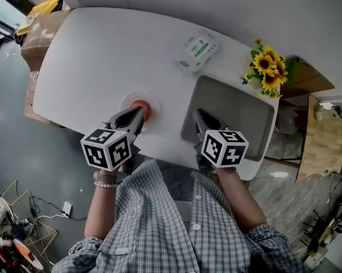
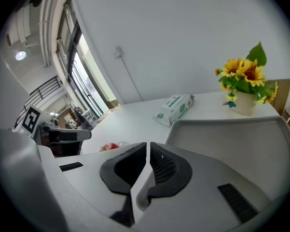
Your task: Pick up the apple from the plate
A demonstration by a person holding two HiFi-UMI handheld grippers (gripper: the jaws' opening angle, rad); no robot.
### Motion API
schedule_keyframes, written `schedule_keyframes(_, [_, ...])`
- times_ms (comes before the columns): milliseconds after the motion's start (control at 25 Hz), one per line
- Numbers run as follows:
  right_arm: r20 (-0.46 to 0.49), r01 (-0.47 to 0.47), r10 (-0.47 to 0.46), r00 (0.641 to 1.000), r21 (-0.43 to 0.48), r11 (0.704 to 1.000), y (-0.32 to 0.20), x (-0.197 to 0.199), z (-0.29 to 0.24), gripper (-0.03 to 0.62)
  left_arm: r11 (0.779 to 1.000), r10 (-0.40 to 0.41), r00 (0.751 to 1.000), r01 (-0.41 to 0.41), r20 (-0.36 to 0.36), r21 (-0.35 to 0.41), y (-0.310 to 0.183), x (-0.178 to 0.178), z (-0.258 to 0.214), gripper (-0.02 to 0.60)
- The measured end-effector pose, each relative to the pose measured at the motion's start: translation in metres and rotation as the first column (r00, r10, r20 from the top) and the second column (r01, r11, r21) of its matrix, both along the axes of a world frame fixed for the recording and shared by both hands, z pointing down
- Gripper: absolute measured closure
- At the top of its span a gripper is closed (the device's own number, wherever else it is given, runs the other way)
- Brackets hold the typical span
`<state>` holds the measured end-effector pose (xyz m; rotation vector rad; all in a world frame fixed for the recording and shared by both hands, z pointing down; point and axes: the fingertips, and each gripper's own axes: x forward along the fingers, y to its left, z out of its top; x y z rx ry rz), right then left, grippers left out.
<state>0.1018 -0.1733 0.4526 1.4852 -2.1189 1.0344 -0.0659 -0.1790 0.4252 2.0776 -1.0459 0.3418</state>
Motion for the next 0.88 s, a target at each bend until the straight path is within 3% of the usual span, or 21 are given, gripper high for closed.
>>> schedule_keyframes(160, [-0.039,0.011,-0.006,0.999,0.121,0.993,0.009,0.023,-0.037,0.557,0.989,0.100,0.993,-0.093,-0.056,0.114,0.003,0.044,-0.038,0.571])
schedule_keyframes(320, [-0.112,0.028,0.001,0.994,0.251,0.968,0.013,0.044,-0.076,0.559,0.971,0.157,0.983,-0.136,-0.093,0.198,0.004,0.079,-0.068,0.571])
schedule_keyframes(520, [-0.201,0.062,0.021,0.979,0.396,0.916,0.018,0.060,-0.123,0.560,0.944,0.215,0.973,-0.185,-0.085,0.274,0.008,0.109,-0.097,0.572])
schedule_keyframes(720, [-0.258,0.165,-0.032,0.966,0.514,0.842,0.023,0.070,-0.161,0.562,0.913,0.245,0.965,-0.197,-0.094,0.357,0.011,0.134,-0.130,0.572])
schedule_keyframes(880, [-0.253,0.144,0.005,0.968,0.567,0.811,0.025,0.086,-0.179,0.562,0.889,0.246,0.967,-0.196,-0.069,0.414,0.013,0.139,-0.148,0.572])
